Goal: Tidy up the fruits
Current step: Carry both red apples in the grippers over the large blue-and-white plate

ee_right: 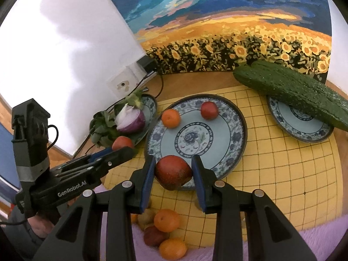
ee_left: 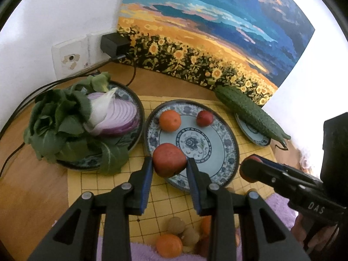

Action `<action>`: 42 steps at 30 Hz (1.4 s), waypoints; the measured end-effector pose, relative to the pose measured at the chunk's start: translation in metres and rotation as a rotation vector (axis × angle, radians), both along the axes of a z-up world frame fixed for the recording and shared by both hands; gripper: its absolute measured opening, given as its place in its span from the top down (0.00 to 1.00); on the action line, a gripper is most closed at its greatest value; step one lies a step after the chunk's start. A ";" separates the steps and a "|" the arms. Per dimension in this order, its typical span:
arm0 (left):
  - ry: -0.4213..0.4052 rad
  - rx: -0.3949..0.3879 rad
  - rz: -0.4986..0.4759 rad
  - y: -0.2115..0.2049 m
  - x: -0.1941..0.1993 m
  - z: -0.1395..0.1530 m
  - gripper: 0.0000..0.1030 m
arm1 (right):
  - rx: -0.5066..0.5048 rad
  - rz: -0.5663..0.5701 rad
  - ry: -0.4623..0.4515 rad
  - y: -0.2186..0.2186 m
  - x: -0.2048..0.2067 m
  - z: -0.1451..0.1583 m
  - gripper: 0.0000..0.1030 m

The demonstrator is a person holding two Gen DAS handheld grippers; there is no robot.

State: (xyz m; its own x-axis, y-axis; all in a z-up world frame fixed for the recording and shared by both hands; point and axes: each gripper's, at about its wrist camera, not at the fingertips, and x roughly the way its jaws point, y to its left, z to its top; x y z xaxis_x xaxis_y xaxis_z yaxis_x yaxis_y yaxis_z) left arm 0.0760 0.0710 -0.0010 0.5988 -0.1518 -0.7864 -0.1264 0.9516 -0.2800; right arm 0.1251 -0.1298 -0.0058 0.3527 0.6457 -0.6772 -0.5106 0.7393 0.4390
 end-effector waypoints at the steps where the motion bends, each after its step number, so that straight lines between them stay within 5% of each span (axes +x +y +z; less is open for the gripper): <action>1: 0.003 0.000 -0.002 -0.001 0.002 -0.001 0.68 | -0.002 -0.002 0.004 0.000 0.003 -0.002 0.66; 29: 0.041 0.009 -0.042 -0.007 0.057 -0.027 0.68 | -0.045 -0.040 0.060 0.015 0.062 -0.028 0.66; 42: 0.048 0.037 -0.050 -0.007 0.066 -0.034 0.68 | -0.134 -0.037 0.007 0.031 0.077 -0.032 0.66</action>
State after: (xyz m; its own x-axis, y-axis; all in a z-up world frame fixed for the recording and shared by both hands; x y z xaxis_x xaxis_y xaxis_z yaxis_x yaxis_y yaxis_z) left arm 0.1418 0.0641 -0.0353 0.5526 -0.1509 -0.8197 -0.0906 0.9668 -0.2391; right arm 0.2024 -0.0991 -0.0379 0.3696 0.5357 -0.7592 -0.4787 0.8101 0.3386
